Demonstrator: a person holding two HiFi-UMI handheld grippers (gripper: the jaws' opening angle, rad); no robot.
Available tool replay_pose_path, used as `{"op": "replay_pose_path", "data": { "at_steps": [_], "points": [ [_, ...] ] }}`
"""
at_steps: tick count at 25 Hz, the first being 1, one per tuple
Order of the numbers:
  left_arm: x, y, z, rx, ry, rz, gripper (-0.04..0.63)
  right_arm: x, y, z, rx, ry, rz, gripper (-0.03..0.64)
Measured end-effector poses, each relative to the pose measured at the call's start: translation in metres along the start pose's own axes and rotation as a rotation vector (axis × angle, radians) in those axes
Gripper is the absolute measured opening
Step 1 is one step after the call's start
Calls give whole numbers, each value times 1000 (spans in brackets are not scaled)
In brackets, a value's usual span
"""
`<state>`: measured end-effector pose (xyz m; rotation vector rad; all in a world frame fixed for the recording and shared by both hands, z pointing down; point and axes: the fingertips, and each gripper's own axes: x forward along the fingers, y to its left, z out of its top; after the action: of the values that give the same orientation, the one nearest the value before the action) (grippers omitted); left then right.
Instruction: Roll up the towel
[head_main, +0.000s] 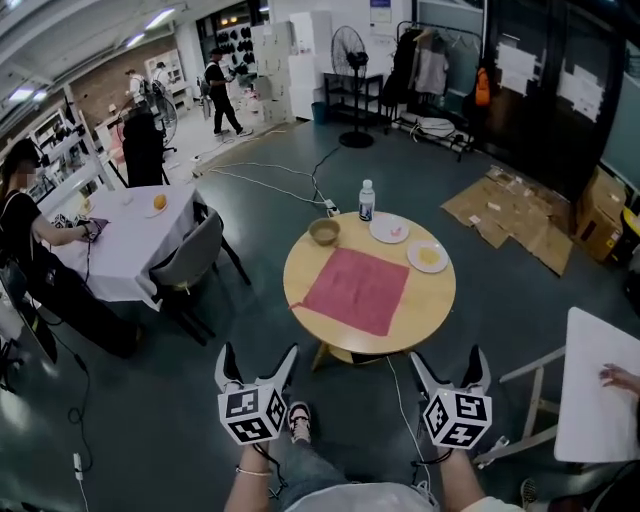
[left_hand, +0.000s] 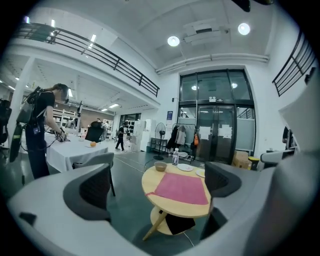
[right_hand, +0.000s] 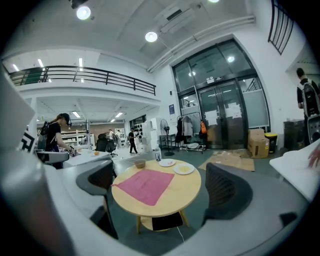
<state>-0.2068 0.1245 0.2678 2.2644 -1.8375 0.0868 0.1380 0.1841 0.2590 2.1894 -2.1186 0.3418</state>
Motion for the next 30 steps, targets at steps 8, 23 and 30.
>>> {"op": "replay_pose_path", "data": {
  "at_steps": [8, 23, 30],
  "points": [
    [127, 37, 30, 37, 29, -129, 577, 86, 22, 25, 26, -17, -131, 584],
    [303, 42, 71, 122, 68, -421, 577, 166, 32, 42, 131, -60, -434, 584],
    [331, 22, 51, 111, 125, -478, 577, 179, 21, 30, 140, -16, -473, 583]
  ]
}}
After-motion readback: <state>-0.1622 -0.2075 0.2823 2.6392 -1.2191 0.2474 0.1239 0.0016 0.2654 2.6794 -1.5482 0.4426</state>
